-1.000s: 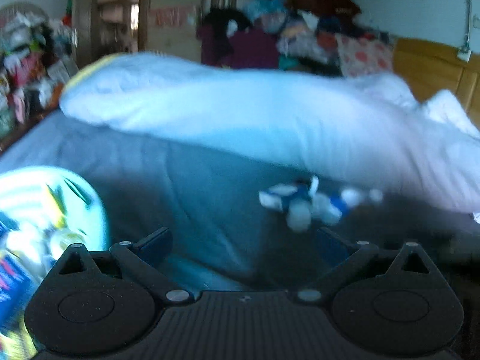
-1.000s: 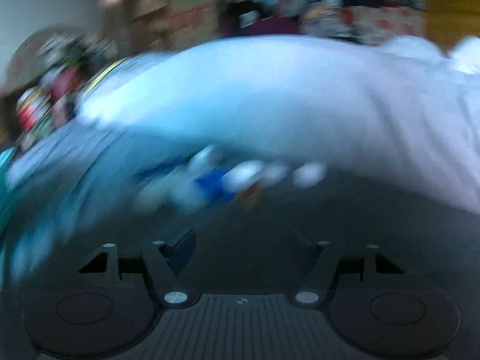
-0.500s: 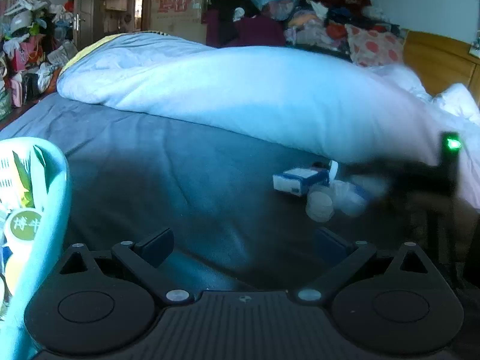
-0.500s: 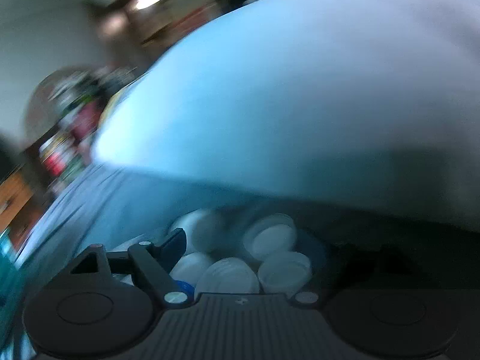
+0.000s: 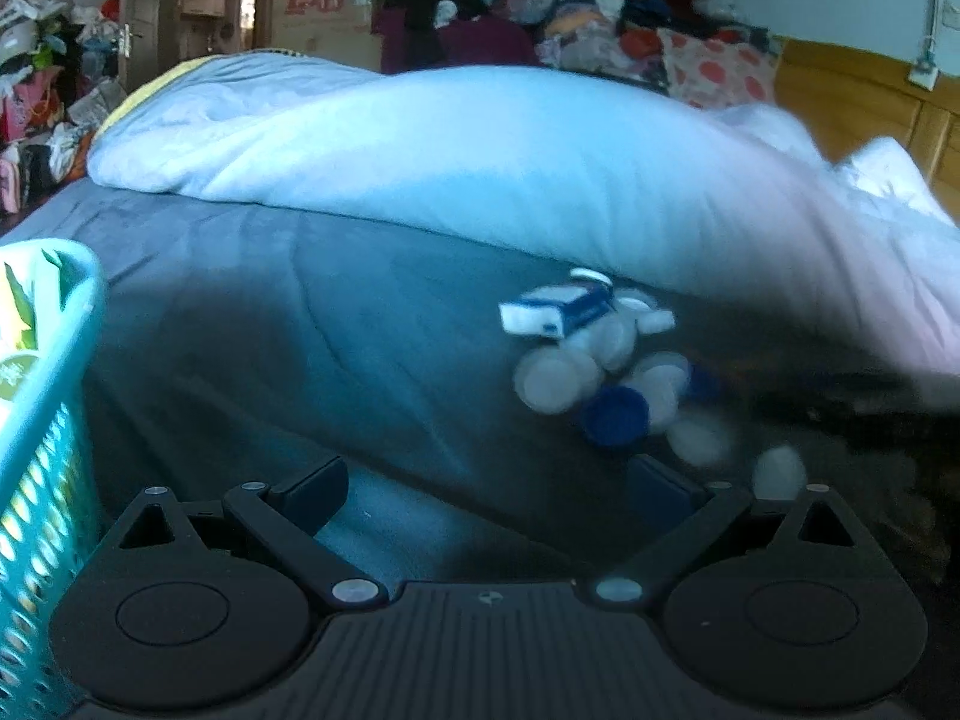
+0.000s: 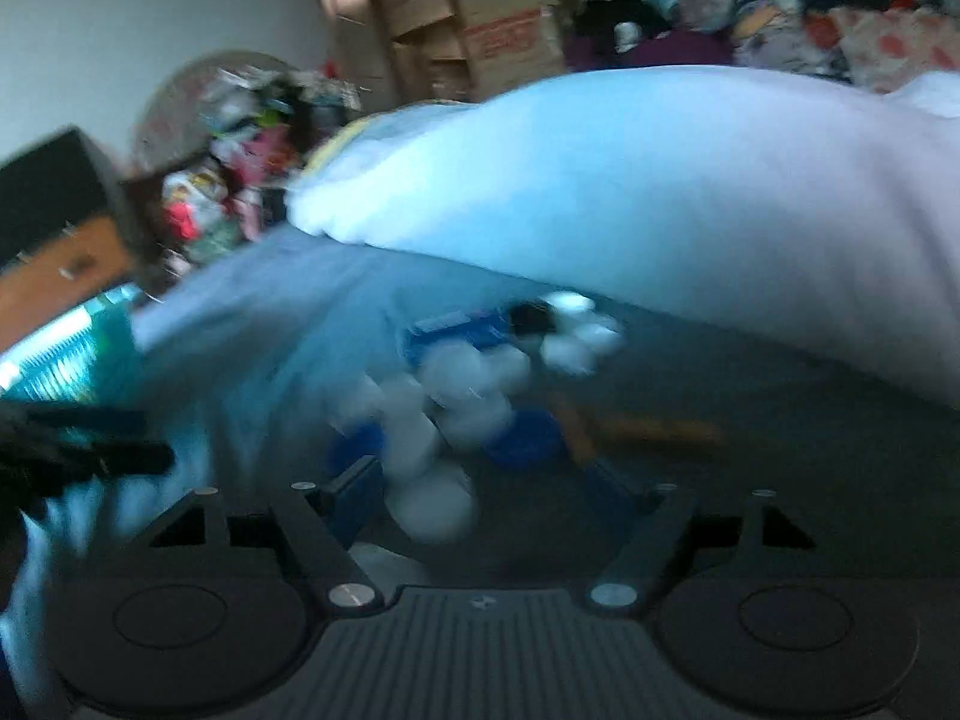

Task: Organize objects
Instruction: 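Grasp a blue cap with the left tool while the right tool grasps a white cap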

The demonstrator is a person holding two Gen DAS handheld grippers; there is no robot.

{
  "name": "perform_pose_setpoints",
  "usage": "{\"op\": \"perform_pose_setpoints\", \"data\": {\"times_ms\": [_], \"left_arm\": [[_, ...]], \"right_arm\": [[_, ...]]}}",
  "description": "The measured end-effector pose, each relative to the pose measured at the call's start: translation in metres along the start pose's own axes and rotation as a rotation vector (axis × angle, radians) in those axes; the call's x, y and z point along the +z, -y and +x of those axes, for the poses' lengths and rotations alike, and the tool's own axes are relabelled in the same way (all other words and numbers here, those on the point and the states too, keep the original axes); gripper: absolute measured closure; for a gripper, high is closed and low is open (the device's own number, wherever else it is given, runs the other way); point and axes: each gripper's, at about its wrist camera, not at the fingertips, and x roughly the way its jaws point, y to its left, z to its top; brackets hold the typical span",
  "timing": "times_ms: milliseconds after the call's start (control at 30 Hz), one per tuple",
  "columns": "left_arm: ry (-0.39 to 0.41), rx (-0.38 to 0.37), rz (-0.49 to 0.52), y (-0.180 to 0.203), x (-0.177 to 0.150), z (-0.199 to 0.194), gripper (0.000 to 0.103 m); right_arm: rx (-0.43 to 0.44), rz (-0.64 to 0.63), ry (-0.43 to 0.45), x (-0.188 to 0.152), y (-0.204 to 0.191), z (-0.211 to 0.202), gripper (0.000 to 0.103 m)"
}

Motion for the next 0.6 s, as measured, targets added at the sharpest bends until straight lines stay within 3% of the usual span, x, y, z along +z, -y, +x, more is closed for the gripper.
{"op": "perform_pose_setpoints", "data": {"times_ms": [100, 200, 333, 467, 600], "left_arm": [[-0.01, -0.007, 0.008, 0.005, -0.003, 0.0, 0.006], [-0.007, -0.005, 0.03, 0.009, -0.002, -0.003, 0.006], [-0.002, 0.003, 0.051, 0.011, 0.0, -0.005, 0.007], [-0.008, 0.002, 0.039, 0.011, -0.003, -0.001, 0.008], [-0.007, -0.009, 0.057, 0.018, -0.005, 0.003, 0.009]], "right_arm": [[-0.013, -0.031, -0.038, -0.01, -0.006, 0.002, 0.045], [0.032, -0.045, -0.041, -0.004, -0.017, 0.013, 0.047], [0.06, -0.035, 0.011, 0.001, -0.034, -0.006, 0.047], [0.083, -0.107, -0.05, -0.005, -0.055, -0.001, 0.048], [0.033, -0.143, -0.086, -0.007, -0.065, 0.012, 0.052]]}}
